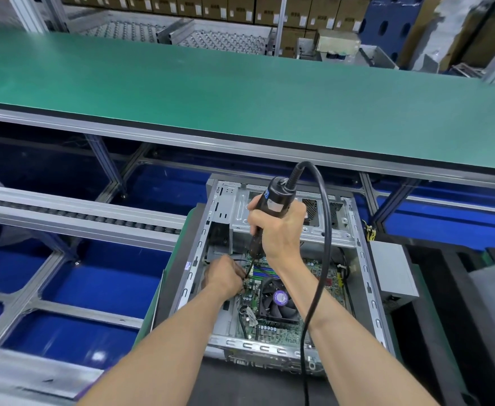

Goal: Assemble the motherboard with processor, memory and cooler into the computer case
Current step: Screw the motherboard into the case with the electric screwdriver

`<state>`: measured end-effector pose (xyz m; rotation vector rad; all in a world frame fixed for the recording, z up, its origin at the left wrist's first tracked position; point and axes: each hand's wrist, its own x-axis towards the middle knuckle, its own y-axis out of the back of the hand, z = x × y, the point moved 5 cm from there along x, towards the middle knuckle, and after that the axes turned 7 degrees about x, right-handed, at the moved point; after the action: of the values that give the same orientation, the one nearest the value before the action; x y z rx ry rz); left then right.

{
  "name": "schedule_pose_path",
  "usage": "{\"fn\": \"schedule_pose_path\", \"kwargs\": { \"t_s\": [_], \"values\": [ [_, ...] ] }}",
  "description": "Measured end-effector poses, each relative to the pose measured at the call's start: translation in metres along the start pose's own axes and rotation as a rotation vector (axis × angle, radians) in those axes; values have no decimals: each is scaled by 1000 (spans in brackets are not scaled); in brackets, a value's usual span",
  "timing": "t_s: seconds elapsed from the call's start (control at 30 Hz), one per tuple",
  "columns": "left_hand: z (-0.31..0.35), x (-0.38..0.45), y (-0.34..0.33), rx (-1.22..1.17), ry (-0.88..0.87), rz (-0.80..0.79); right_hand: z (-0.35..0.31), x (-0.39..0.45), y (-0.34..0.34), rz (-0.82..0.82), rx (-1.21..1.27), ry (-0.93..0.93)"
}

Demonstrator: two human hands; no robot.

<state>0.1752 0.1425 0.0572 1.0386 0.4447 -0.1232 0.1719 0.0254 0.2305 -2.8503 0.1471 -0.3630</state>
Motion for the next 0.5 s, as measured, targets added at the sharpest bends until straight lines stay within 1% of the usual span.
{"fn": "schedule_pose_path", "kwargs": {
  "t_s": [0.13, 0.2, 0.37, 0.4, 0.5],
  "values": [
    [0, -1, 2, 10, 13, 16, 0, 1, -1, 10, 15, -13],
    [0, -2, 2, 5, 19, 16, 1, 2, -2, -14, 10, -25],
    [1, -3, 3, -3, 36, 23, 2, 5, -14, -220, -13, -33],
    [2, -3, 4, 2, 36, 27, 2, 4, -17, -229, -12, -21],
    [2, -5, 5, -4, 38, 37, 6, 2, -19, -177, -60, 8]
  ]
}}
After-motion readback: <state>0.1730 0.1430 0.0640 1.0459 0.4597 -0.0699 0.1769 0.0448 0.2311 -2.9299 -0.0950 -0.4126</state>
